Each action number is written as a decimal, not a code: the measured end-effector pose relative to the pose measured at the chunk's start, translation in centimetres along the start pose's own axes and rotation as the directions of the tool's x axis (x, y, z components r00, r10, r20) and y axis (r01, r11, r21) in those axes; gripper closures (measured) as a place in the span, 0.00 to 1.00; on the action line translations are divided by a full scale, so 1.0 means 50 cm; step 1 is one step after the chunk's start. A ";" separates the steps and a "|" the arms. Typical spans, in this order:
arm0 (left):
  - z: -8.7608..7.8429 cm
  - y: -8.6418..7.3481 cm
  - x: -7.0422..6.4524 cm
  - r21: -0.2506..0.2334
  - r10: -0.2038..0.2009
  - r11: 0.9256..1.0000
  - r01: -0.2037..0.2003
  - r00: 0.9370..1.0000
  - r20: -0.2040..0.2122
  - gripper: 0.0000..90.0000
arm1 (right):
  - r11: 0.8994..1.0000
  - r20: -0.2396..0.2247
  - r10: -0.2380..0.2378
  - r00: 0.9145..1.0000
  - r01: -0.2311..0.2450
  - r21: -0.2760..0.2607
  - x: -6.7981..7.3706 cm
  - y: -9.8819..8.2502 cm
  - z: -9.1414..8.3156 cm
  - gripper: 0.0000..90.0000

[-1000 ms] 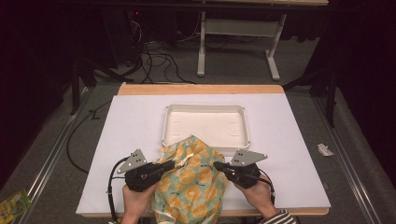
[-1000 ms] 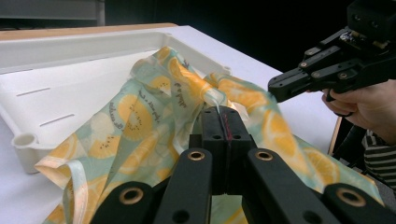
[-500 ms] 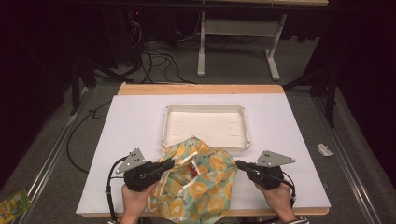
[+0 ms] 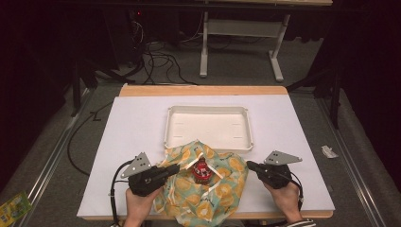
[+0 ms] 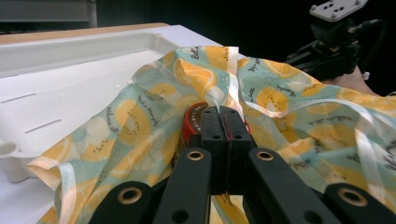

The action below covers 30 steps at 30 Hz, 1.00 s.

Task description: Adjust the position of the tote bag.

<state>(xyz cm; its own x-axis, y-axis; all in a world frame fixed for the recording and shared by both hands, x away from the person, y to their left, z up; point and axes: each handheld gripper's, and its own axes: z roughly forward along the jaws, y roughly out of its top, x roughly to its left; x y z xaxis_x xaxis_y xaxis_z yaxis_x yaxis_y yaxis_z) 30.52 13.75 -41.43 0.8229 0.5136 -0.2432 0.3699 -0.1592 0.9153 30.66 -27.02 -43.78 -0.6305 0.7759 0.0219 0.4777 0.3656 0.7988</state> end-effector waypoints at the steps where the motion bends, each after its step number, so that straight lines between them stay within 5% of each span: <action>1: 0.001 0.000 0.000 0.002 0.001 1.000 -0.001 1.000 0.001 1.00 | 1.000 0.006 0.007 1.000 -0.007 0.010 -0.003 -0.004 0.004 1.00; 9: 0.008 0.000 -0.006 0.004 0.009 1.000 -0.009 1.000 0.010 1.00 | 0.999 0.015 0.031 0.999 -0.032 0.034 -0.007 -0.013 0.011 0.97; 16: 0.012 0.001 -0.007 0.007 0.010 1.000 -0.010 1.000 0.015 1.00 | 0.998 0.031 0.021 0.999 -0.019 -0.052 0.021 0.018 -0.043 0.82; 24: 0.017 0.000 -0.008 0.011 0.012 1.000 -0.012 1.000 0.014 1.00 | 0.993 -0.020 -0.020 1.000 0.018 -0.119 0.067 0.075 -0.067 0.68; 30: 0.017 0.000 -0.008 0.006 0.013 1.000 -0.013 1.000 0.005 1.00 | 0.995 -0.063 -0.026 0.998 0.020 -0.100 0.094 0.103 -0.046 0.49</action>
<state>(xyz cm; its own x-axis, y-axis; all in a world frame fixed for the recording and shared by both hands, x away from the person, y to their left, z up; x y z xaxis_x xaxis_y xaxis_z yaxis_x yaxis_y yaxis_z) 30.57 12.82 -41.62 0.8295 0.5074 -0.2333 0.3623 -0.1711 0.9162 28.76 -22.70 -38.19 -0.6804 0.7318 0.0389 0.4015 0.3278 0.8552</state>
